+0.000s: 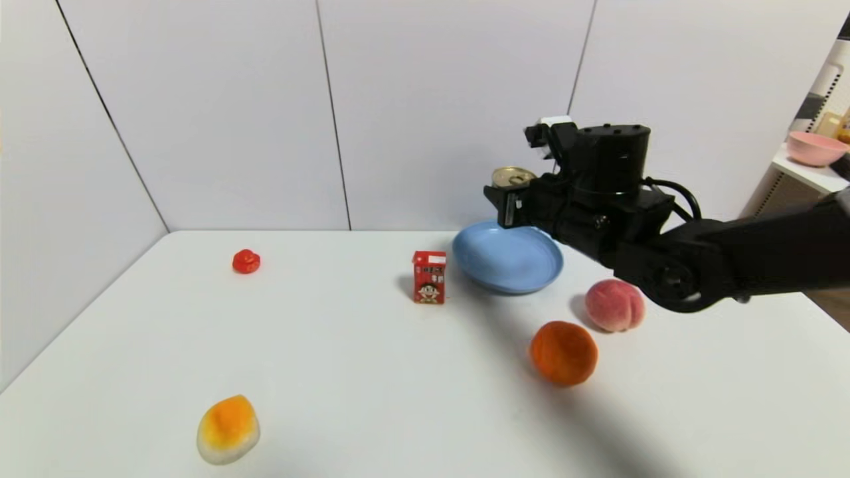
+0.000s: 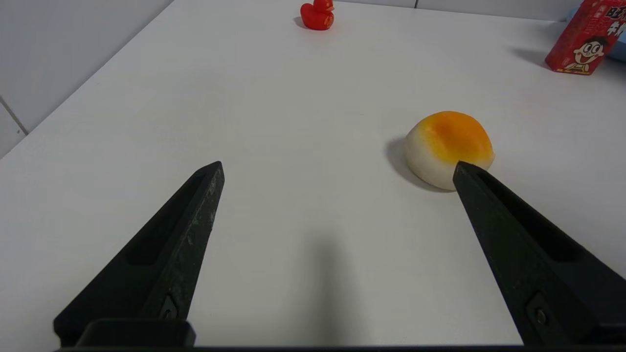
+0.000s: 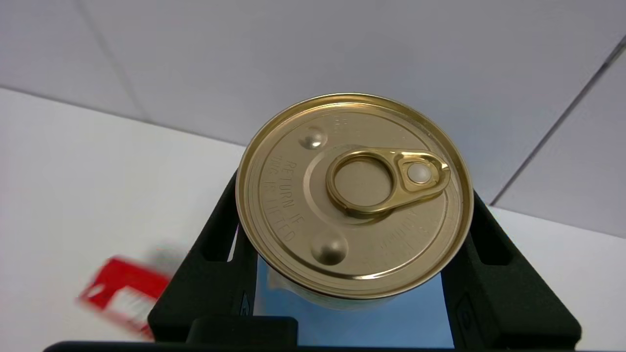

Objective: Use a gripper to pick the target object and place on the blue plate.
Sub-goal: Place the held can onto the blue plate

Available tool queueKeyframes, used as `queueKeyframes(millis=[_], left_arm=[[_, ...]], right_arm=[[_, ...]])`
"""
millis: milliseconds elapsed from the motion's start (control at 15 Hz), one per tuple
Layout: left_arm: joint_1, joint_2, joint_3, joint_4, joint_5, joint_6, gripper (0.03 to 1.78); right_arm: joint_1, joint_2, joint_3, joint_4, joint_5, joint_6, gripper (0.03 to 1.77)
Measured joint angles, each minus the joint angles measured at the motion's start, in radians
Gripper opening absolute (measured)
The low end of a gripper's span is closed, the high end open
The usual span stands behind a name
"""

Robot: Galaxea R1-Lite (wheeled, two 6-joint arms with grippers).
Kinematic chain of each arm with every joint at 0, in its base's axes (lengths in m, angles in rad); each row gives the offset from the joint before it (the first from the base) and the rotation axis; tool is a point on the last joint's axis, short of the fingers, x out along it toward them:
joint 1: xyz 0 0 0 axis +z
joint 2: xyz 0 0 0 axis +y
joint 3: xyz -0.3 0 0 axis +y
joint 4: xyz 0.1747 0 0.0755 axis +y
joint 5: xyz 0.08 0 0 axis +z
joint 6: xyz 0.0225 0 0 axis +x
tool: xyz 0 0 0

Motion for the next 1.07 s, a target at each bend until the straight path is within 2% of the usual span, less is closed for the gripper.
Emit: queueKeyframes(millis=[133,333,600,1000,1067], left_arm=[[0.0,0.0,0.0,0.0,0.0,0.0,1.69],[0.0,0.0,0.0,0.0,0.0,0.0,1.69],[0.0,0.0,0.0,0.0,0.0,0.0,1.69],[0.0,0.0,0.0,0.0,0.0,0.0,1.69],[0.0,0.0,0.0,0.0,0.0,0.0,1.69]], right_arm=[[-0.054,0.09,-0.072,0.007,0.024,-0.017,1.0],[-0.103,0.217,-0.137,0.008,0.033,-0.025,1.0],[-0.12,0.321,-0.168,0.012,0.034,-0.026,1.0],[-0.119,0.357,-0.171,0.006,0.035,-0.025,1.0],[-0.117,0.359,-0.171,0.007,0.035,-0.024,1.05]])
